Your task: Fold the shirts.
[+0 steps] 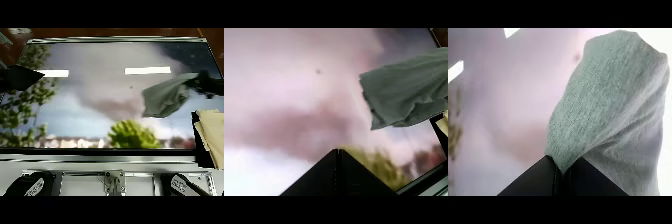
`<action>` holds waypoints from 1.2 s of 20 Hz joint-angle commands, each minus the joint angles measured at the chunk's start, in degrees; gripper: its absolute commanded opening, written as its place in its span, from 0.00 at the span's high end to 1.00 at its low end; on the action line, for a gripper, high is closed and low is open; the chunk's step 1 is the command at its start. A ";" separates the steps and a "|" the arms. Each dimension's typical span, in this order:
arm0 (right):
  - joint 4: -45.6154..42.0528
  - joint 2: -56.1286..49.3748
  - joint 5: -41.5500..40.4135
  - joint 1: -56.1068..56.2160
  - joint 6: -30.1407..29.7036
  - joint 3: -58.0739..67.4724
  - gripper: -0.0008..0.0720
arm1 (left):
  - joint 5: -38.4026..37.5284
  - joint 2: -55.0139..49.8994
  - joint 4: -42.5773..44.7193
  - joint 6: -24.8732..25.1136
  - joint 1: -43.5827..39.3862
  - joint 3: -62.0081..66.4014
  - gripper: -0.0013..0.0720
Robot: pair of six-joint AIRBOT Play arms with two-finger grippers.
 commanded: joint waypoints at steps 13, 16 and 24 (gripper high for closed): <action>-32.54 3.50 16.24 -36.98 8.76 7.04 0.91 | -0.52 0.42 0.00 0.07 0.00 -0.13 0.94; -32.68 3.50 15.45 -36.98 8.92 -0.13 0.91 | -0.52 0.55 -0.02 0.07 0.00 -0.13 0.94; -42.16 3.50 7.74 -37.00 12.96 -18.69 0.29 | -0.26 1.01 -0.02 0.04 0.00 -0.13 0.94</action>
